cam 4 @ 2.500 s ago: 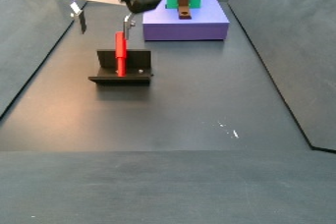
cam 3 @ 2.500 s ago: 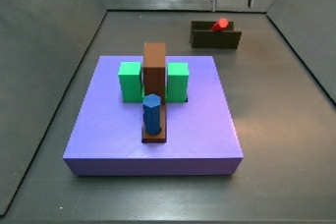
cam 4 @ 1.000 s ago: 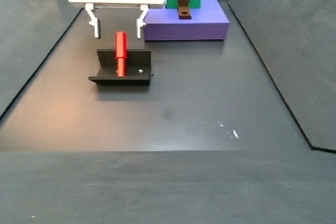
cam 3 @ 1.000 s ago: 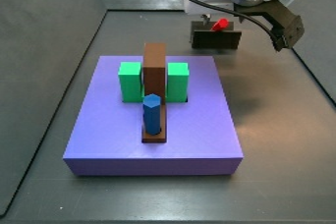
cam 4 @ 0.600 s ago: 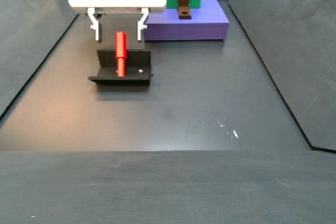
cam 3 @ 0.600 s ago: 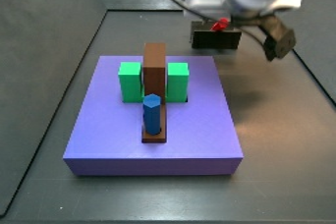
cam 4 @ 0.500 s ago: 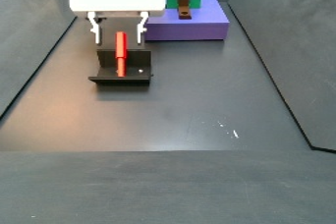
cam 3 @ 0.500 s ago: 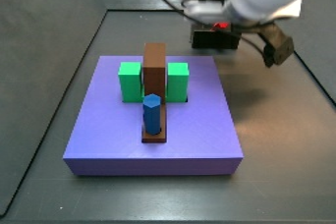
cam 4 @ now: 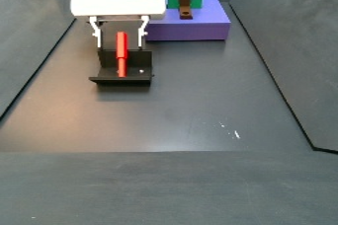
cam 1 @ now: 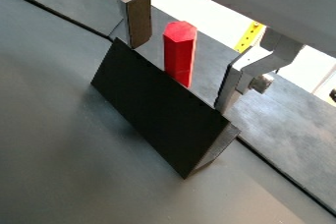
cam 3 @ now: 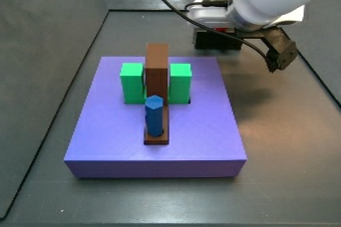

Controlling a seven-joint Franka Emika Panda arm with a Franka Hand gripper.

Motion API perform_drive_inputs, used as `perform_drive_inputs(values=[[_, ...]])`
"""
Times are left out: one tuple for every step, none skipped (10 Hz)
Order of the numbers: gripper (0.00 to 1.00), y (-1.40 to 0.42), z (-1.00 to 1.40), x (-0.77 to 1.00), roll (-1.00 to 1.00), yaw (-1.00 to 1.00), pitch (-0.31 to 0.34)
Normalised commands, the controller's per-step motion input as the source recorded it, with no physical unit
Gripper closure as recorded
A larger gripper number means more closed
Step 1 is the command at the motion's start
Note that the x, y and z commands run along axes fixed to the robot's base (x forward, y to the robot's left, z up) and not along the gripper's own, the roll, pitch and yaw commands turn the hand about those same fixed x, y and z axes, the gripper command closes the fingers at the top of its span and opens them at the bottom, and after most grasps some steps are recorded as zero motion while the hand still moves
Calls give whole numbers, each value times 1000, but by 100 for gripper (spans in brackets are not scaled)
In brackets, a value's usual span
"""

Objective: Pick up the red object. Move up. Place the red object on the fixture. Regrasp the red object. Move to above the board. Insert the red object.
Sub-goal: Regrasp the red object.

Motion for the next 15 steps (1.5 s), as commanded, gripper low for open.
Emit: perform_drive_inputs(values=[[0,57,26,-29,-37,0,0],[0,0,0,0,0,0,0],[100,0,0,0,0,0,0],[100,0,0,0,0,0,0],[100,0,0,0,0,0,0],[100,0,0,0,0,0,0],[100,0,0,0,0,0,0],[100,0,0,0,0,0,0],[100,0,0,0,0,0,0],[100,0,0,0,0,0,0],[100,0,0,0,0,0,0],[100,0,0,0,0,0,0],[100,0,0,0,0,0,0],[100,0,0,0,0,0,0],[100,0,0,0,0,0,0]])
